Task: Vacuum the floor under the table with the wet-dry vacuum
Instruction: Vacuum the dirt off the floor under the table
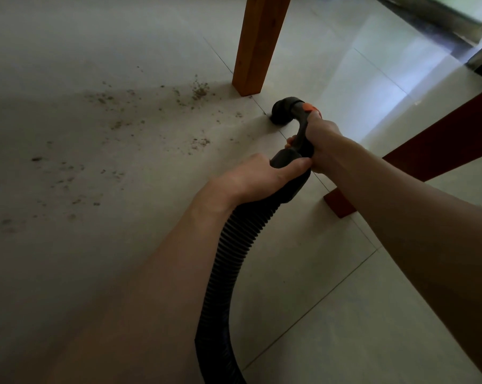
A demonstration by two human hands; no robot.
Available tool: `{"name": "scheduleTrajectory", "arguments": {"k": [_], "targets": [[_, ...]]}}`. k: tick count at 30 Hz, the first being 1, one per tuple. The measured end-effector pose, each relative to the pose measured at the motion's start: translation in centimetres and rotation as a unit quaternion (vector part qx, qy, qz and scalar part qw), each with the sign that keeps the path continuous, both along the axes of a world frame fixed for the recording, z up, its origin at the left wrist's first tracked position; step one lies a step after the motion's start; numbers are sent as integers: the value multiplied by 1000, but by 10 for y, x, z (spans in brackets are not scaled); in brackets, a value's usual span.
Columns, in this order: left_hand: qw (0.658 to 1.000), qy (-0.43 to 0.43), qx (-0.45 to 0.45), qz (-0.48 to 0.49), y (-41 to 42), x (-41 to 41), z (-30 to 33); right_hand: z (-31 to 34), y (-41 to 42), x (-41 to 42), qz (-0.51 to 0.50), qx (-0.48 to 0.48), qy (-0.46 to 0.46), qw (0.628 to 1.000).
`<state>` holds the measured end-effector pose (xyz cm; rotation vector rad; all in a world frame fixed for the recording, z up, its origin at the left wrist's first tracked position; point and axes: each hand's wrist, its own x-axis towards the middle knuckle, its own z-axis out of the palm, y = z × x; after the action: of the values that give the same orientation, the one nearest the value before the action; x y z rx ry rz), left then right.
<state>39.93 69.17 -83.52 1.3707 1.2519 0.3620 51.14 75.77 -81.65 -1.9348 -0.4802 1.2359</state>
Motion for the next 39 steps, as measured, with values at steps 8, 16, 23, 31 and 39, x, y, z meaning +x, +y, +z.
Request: {"name": "scheduleTrajectory", "arguments": {"k": [8,16,23,31,39], "targets": [[1000,6,22,-1,1,15,-3,-3,1,18,13,9,9,1000],[996,-16,72,41,8,28,1,10,12,28,42,7,22,999],[994,-12,84,61,12,33,-9,-5,26,38,-25,12,-4,1000],[992,-1,99,73,19,43,-18,-18,50,48,-68,-16,16,997],[993,-1,100,67,21,50,-21,-25,58,57,-82,16,-26,996]]}}
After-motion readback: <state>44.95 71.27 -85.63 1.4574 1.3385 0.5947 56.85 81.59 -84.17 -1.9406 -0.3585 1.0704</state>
